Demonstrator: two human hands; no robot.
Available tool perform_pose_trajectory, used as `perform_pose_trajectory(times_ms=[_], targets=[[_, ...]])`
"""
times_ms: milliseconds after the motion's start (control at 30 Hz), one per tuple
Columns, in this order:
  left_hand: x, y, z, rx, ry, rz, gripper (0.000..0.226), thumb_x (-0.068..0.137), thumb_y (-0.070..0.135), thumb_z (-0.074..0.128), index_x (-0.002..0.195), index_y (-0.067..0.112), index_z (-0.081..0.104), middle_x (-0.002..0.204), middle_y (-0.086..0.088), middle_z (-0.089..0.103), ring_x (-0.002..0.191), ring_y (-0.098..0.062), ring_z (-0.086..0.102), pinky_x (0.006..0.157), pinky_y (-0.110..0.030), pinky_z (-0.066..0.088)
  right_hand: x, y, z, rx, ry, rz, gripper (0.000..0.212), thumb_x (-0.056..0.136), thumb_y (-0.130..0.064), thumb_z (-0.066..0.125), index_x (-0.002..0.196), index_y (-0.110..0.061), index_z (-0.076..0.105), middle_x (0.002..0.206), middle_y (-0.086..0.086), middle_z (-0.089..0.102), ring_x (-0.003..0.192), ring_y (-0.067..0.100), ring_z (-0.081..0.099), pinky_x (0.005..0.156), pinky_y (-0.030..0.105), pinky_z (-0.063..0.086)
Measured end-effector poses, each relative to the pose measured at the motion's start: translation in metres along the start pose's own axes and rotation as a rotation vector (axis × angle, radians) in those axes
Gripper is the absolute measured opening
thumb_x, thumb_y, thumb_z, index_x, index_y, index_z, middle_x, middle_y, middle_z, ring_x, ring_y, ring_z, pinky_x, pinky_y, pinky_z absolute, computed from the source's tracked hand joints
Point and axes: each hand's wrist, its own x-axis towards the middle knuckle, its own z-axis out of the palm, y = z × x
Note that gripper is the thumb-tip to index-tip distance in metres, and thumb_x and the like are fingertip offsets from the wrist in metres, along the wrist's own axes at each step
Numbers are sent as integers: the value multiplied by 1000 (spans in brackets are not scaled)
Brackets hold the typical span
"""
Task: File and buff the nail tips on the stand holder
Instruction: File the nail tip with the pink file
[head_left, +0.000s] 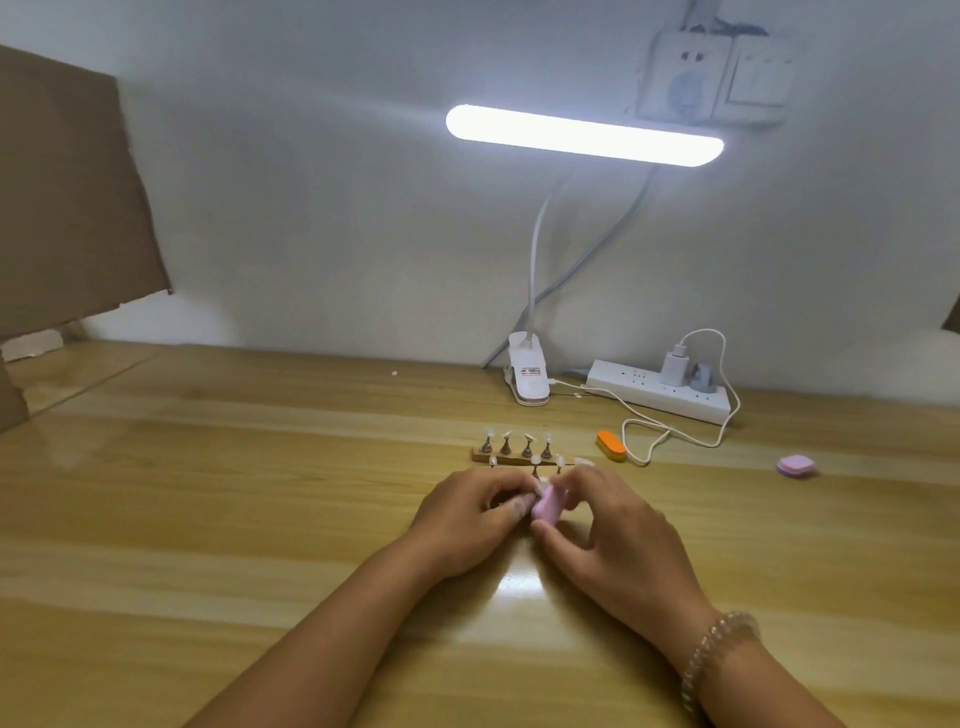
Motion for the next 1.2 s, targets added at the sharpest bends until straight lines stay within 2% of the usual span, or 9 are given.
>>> perform_pose_trajectory(times_ms=[167,300,433,533,667,800,933,1033,1200], targets=[[0,4,0,13,4,-6,22,98,25,57,87,43,65,89,18,69,91,-7,64,86,-41,52,3,6,0,120,93,114,23,77,-43,74,90,-33,57,91,-21,61,83,-6,57,69,29,48],[-1,5,-1,32,-10,-12,16,97,22,54,94,29,69,87,12,69,89,-13,63,84,-42,51,-2,-3,1,76,33,-30,29,77,-45,71,97,-34,53,95,-22,57,80,-2,58,59,29,50],[-1,5,-1,55,-11,-27,16,97,24,57,95,34,69,87,15,67,89,-11,62,84,-39,51,1,1,0,94,81,44,26,79,-42,74,96,-33,56,95,-23,58,83,-9,56,68,35,53],[-1,4,-1,54,-23,-24,20,96,22,55,99,35,69,90,17,69,89,-8,62,82,-36,50,-2,-3,0,46,12,-50,33,77,-47,73,99,-32,55,95,-19,57,72,-1,55,60,31,51],[-1,4,-1,66,-15,-33,16,97,26,57,96,36,68,83,20,64,85,-7,59,82,-37,50,2,1,-2,112,60,58,25,79,-41,75,94,-32,57,93,-22,58,73,-9,54,62,26,44],[-1,3,-1,55,-28,-27,19,95,23,55,99,36,69,89,18,68,89,-9,62,82,-37,50,-1,-2,-1,76,-1,-26,29,76,-47,73,95,-32,56,92,-19,58,68,-2,53,58,26,46],[-1,2,0,69,-21,-31,16,96,27,56,97,39,68,85,23,64,87,-6,60,83,-37,51,3,2,-1,107,47,40,23,80,-45,72,91,-31,57,92,-20,59,85,-5,57,67,30,49],[-1,3,-1,53,-25,-32,19,96,25,57,101,37,70,93,19,69,92,-8,63,84,-38,51,-1,-2,0,66,-1,-47,29,78,-51,67,96,-32,55,93,-19,57,78,2,58,62,29,50],[-1,3,0,65,-19,-37,17,96,26,57,100,37,69,91,21,67,91,-6,62,84,-36,51,2,1,-1,81,49,2,25,80,-42,73,97,-32,57,96,-22,58,86,-3,60,67,28,50]])
